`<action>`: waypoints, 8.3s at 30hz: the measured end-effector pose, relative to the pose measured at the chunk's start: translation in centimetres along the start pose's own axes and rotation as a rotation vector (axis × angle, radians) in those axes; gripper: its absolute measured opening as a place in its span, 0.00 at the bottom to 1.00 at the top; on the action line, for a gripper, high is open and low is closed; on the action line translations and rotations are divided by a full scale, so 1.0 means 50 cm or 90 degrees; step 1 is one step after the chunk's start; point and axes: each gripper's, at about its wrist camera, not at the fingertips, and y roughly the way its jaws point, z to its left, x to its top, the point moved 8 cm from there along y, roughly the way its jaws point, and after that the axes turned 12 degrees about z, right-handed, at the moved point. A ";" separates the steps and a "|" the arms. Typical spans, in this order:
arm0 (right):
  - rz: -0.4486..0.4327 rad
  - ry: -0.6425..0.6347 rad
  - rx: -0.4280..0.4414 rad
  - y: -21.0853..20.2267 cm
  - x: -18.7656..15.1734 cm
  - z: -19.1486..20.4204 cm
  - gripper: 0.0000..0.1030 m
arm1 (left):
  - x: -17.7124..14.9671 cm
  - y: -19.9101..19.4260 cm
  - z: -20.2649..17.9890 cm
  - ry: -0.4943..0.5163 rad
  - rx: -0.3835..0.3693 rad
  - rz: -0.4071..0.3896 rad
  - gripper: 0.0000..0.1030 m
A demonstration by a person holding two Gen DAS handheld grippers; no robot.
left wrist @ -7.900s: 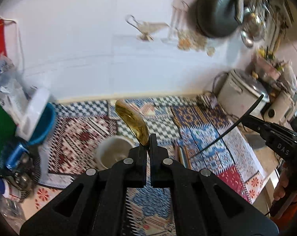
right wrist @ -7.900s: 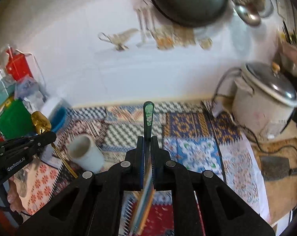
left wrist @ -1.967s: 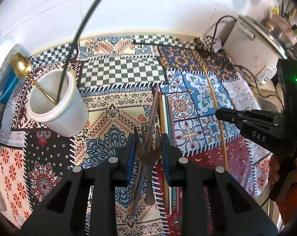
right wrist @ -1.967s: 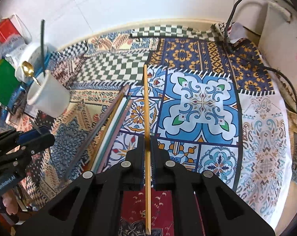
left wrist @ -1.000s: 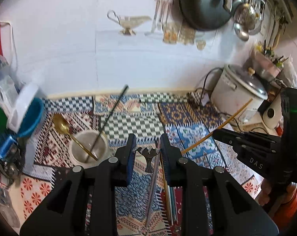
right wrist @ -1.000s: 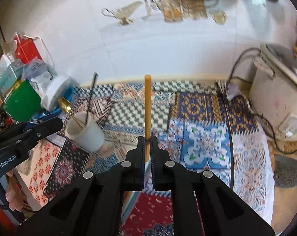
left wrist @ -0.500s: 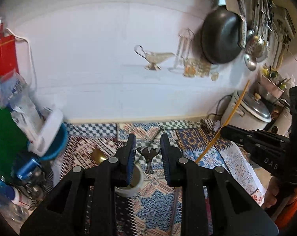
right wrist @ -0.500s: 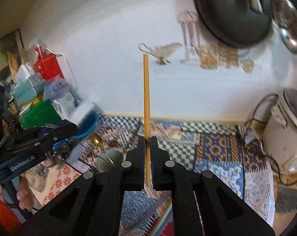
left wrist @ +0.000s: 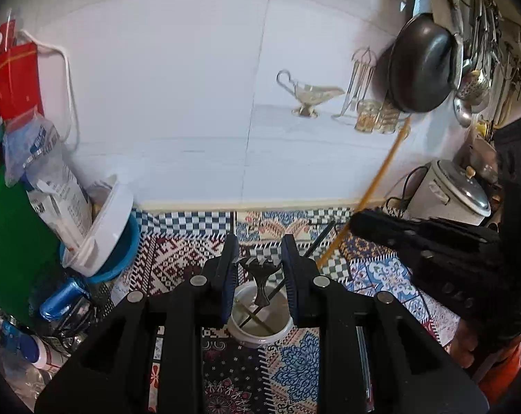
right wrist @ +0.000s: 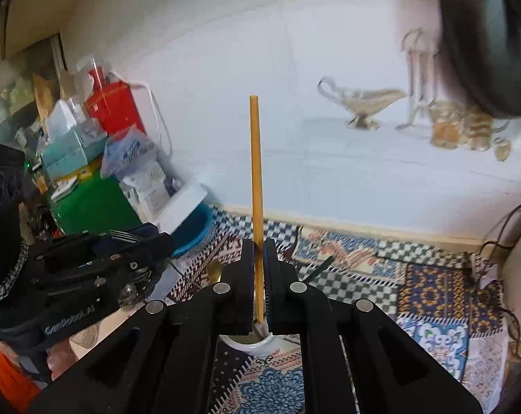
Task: Organize utensils
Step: 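Lift the fork and wooden chopstick and carry them over the white cup, then drop the fork and chopstick into the cup and open both tools, then move both tools back down to the remaining utensil pile, then grasp a wooden chopstick with the left tool while the right tool grasps a reddish-brown chopstick, then lift both held chopsticks upright and carry them over the white cup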
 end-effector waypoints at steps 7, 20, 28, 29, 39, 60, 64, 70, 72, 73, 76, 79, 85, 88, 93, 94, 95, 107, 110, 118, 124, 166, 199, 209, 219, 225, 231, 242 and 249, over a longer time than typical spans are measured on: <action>0.083 0.018 -0.003 0.100 -0.050 -0.005 0.05 | -0.047 0.087 0.030 -0.019 -0.019 0.069 0.23; 0.169 0.025 -0.023 0.188 -0.094 -0.023 0.05 | -0.100 0.196 0.056 -0.042 -0.025 0.158 0.23; 0.185 0.015 -0.017 0.186 -0.098 -0.020 0.07 | -0.083 0.185 0.062 -0.048 -0.001 0.143 0.25; 0.185 0.016 -0.015 0.184 -0.098 -0.021 0.07 | -0.081 0.179 0.061 -0.046 0.000 0.140 0.25; 0.144 0.011 -0.010 0.100 -0.087 -0.033 0.27 | -0.059 0.093 0.037 -0.043 0.030 0.086 0.33; 0.169 0.031 -0.055 -0.003 -0.196 -0.188 0.41 | -0.129 0.076 -0.138 -0.023 0.045 0.093 0.55; 0.214 0.043 -0.059 0.021 -0.248 -0.224 0.41 | -0.161 0.110 -0.165 -0.019 0.047 0.124 0.55; 0.292 0.078 -0.050 0.080 -0.342 -0.272 0.41 | -0.229 0.176 -0.178 -0.030 0.054 0.192 0.55; 0.312 0.086 -0.046 0.100 -0.367 -0.277 0.41 | -0.251 0.197 -0.175 -0.035 0.059 0.213 0.55; 0.325 0.090 -0.043 0.114 -0.382 -0.279 0.41 | -0.267 0.210 -0.172 -0.040 0.062 0.228 0.55; 0.349 0.096 -0.047 0.141 -0.415 -0.278 0.41 | -0.304 0.237 -0.166 -0.053 0.064 0.262 0.55; 0.367 0.111 -0.041 0.161 -0.444 -0.276 0.41 | -0.335 0.258 -0.164 -0.057 0.065 0.287 0.55; 0.362 0.117 -0.068 0.170 -0.464 -0.279 0.41 | -0.370 0.286 -0.174 -0.043 0.071 0.312 0.55; 0.353 0.112 -0.083 0.169 -0.465 -0.280 0.41 | -0.379 0.297 -0.177 -0.035 0.072 0.316 0.55; 0.332 0.094 -0.104 0.169 -0.465 -0.271 0.40 | -0.381 0.307 -0.180 -0.036 0.072 0.318 0.55; 0.329 0.094 -0.106 0.169 -0.465 -0.272 0.40 | -0.380 0.306 -0.179 -0.036 0.071 0.316 0.55; 0.327 0.093 -0.108 0.168 -0.467 -0.271 0.40 | -0.378 0.304 -0.177 -0.036 0.072 0.314 0.55; 0.337 0.087 -0.144 0.181 -0.456 -0.276 0.28 | -0.387 0.291 -0.170 -0.041 0.070 0.316 0.55; 0.340 0.083 -0.154 0.177 -0.458 -0.283 0.10 | -0.385 0.294 -0.180 -0.032 0.065 0.316 0.55; 0.359 0.165 -0.116 0.147 -0.467 -0.372 0.07 | -0.369 0.310 -0.223 -0.014 0.020 0.318 0.45; 0.354 0.134 -0.117 0.178 -0.426 -0.381 0.07 | -0.355 0.340 -0.264 -0.002 -0.021 0.337 0.31; 0.301 0.197 -0.010 0.121 -0.409 -0.441 0.06 | -0.224 0.506 -0.391 0.119 -0.049 0.406 0.04; 0.050 0.190 -0.096 -0.133 -0.233 -0.301 0.02 | -0.129 0.091 -0.334 0.140 -0.092 0.086 0.04; 0.055 0.178 -0.094 -0.116 -0.203 -0.272 0.02 | -0.073 0.015 -0.234 0.097 -0.062 0.020 0.04; 0.255 0.145 -0.164 -0.003 -0.345 -0.392 0.41 | -0.099 0.020 -0.153 0.036 -0.025 0.036 0.04; 0.374 0.041 -0.194 0.079 -0.410 -0.451 0.42 | -0.126 0.049 -0.138 -0.003 -0.005 0.062 0.04; 0.448 -0.066 -0.191 0.129 -0.432 -0.482 0.42 | -0.146 0.068 -0.137 -0.043 0.016 0.073 0.04; 0.515 -0.133 -0.123 0.164 -0.435 -0.505 0.31 | -0.167 0.068 -0.139 -0.111 0.037 0.067 0.04; 0.521 -0.119 -0.102 0.161 -0.446 -0.486 0.07 | -0.174 0.048 -0.148 -0.127 0.041 0.054 0.04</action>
